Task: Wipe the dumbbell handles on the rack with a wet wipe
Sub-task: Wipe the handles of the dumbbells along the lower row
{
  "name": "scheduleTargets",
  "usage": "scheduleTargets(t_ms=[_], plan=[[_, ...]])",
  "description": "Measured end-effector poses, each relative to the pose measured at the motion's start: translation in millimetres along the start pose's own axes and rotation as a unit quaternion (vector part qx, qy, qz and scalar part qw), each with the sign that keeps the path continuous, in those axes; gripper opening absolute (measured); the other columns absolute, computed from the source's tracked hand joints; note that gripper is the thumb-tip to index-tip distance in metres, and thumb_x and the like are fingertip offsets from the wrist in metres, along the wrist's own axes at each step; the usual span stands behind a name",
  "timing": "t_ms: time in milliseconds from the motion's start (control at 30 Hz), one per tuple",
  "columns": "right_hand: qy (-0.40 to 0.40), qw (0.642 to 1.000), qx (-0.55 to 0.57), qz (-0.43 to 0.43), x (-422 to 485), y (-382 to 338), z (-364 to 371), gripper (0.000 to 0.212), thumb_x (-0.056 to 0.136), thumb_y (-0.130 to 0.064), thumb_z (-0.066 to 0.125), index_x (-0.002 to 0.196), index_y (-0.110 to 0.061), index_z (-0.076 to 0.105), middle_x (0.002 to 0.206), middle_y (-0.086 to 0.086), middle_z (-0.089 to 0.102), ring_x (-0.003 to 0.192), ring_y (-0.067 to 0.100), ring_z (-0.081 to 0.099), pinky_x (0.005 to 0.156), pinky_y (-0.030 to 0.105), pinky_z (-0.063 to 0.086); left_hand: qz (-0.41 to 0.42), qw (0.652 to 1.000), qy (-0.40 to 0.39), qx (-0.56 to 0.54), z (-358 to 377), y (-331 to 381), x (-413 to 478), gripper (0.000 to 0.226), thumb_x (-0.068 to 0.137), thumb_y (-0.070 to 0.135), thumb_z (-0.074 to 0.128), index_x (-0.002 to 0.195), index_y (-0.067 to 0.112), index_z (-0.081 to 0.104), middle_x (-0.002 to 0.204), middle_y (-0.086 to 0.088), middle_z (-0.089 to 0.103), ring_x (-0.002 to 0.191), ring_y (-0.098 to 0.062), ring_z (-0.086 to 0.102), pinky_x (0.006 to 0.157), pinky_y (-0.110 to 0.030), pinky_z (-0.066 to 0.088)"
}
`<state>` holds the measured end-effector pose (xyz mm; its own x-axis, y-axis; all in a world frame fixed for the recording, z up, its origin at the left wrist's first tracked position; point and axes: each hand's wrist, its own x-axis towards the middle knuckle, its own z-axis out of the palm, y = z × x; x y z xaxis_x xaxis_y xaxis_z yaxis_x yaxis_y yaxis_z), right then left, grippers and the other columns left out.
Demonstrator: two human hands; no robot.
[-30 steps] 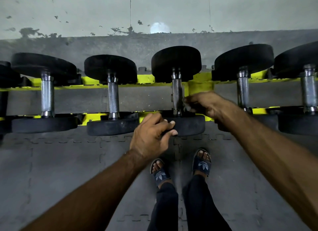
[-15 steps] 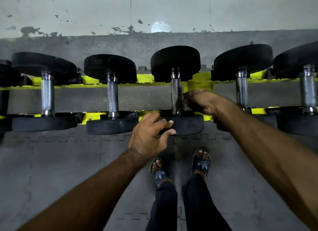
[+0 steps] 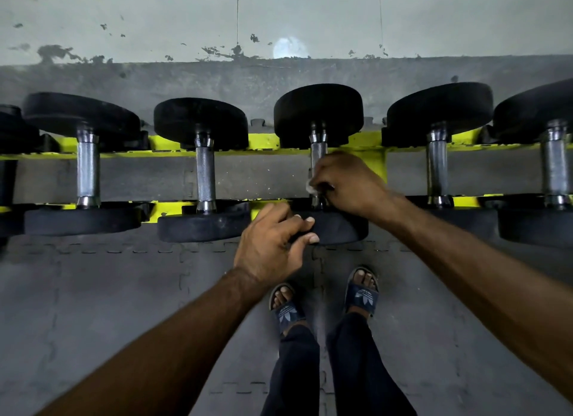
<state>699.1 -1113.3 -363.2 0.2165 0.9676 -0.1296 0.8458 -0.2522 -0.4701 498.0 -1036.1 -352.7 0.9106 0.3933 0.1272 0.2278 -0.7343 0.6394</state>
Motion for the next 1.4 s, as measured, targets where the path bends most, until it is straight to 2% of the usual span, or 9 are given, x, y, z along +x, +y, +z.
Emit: scheduleTargets(t_ms=[233, 333, 467, 767, 967, 1067, 1133, 1267, 1400], plan=[[-0.101, 0.931, -0.349, -0.021, 65, -42, -22, 0.01, 0.059, -0.01, 0.08, 0.065, -0.011, 0.072, 0.067, 0.006, 0.07, 0.071, 0.029, 0.068, 0.059, 0.028, 0.037, -0.015, 1.0, 0.0, -0.008, 6, 1, -9, 0.018, 0.089, 0.027, 0.073, 0.094, 0.01, 0.073, 0.083, -0.004, 0.054, 0.08, -0.025, 0.052, 0.065, -0.041, 0.049], [-0.242, 0.911, -0.333, -0.019, 65, -50, -13, 0.023, 0.092, -0.006, 0.053, 0.108, -0.012, 0.068, 0.114, 0.011, 0.068, 0.107, 0.034, 0.064, 0.076, 0.034, 0.042, -0.014, 1.0, 0.009, -0.019, 8, 2, -12, 0.017, 0.089, 0.023, 0.073, 0.1, 0.01, 0.073, 0.085, -0.005, 0.055, 0.083, -0.027, 0.055, 0.068, -0.042, 0.05], [-0.296, 0.926, -0.235, -0.02, 51, -49, -19, 0.018, 0.089, -0.012, 0.058, 0.105, -0.017, 0.064, 0.113, 0.008, 0.065, 0.102, 0.03, 0.064, 0.067, 0.032, 0.041, -0.013, 1.0, 0.015, -0.02, 8, 4, -15, 0.019, 0.088, 0.021, 0.075, 0.103, 0.01, 0.074, 0.088, -0.007, 0.056, 0.086, -0.028, 0.056, 0.07, -0.041, 0.051], [-0.163, 0.955, -0.249, -0.003, 35, -39, -20, 0.014, 0.087, -0.013, 0.054, 0.092, -0.012, 0.068, 0.094, 0.014, 0.061, 0.095, 0.037, 0.063, 0.063, 0.035, 0.04, -0.002, 1.0, 0.004, -0.018, 4, 4, -12, 0.018, 0.088, 0.023, 0.075, 0.1, 0.009, 0.074, 0.086, -0.005, 0.055, 0.083, -0.027, 0.054, 0.067, -0.04, 0.05], [0.027, 0.991, 0.069, 0.114, -15, -9, -10, 0.041, 0.08, -0.035, 0.049, 0.072, -0.007, 0.076, 0.077, 0.011, 0.071, 0.077, 0.029, 0.065, 0.063, 0.034, 0.051, 0.001, 1.0, -0.002, -0.017, -1, 1, -2, 0.022, 0.085, 0.031, 0.073, 0.095, 0.011, 0.076, 0.081, -0.003, 0.055, 0.079, -0.025, 0.053, 0.059, -0.038, 0.051], [0.089, 0.893, 0.24, 0.371, -24, -3, 10, 0.012, 0.081, -0.005, 0.068, 0.074, -0.009, 0.078, 0.077, 0.009, 0.073, 0.074, 0.021, 0.068, 0.065, 0.031, 0.055, 0.004, 1.0, -0.008, -0.011, -3, 1, 0, 0.024, 0.084, 0.034, 0.071, 0.093, 0.012, 0.076, 0.079, -0.003, 0.055, 0.076, -0.026, 0.054, 0.057, -0.038, 0.051], [0.126, 0.777, 0.381, 0.485, -13, 2, 21, 0.028, 0.081, 0.01, 0.062, 0.072, -0.014, 0.074, 0.081, 0.01, 0.073, 0.081, 0.027, 0.07, 0.074, 0.041, 0.061, 0.001, 1.0, -0.005, -0.007, -2, 1, 1, 0.024, 0.083, 0.034, 0.072, 0.092, 0.012, 0.076, 0.078, -0.003, 0.054, 0.075, -0.026, 0.054, 0.057, -0.038, 0.05], [0.201, 0.584, 0.617, 0.487, 32, 23, 15, 0.021, 0.091, 0.009, 0.056, 0.096, -0.007, 0.069, 0.086, 0.008, 0.068, 0.076, 0.02, 0.067, 0.06, 0.029, 0.06, 0.0, 1.0, -0.006, -0.006, -3, 1, 0, 0.026, 0.085, 0.037, 0.069, 0.089, 0.012, 0.075, 0.077, -0.001, 0.053, 0.076, -0.022, 0.051, 0.058, -0.034, 0.048], [0.178, 0.551, 0.677, 0.455, 37, 24, 7, 0.01, 0.091, -0.003, 0.06, 0.1, -0.007, 0.062, 0.076, 0.004, 0.067, 0.073, 0.013, 0.064, 0.062, 0.026, 0.057, -0.003, 1.0, -0.012, -0.006, -4, 0, 2, 0.027, 0.085, 0.038, 0.069, 0.087, 0.011, 0.074, 0.077, -0.002, 0.053, 0.075, -0.022, 0.051, 0.058, -0.034, 0.047]])
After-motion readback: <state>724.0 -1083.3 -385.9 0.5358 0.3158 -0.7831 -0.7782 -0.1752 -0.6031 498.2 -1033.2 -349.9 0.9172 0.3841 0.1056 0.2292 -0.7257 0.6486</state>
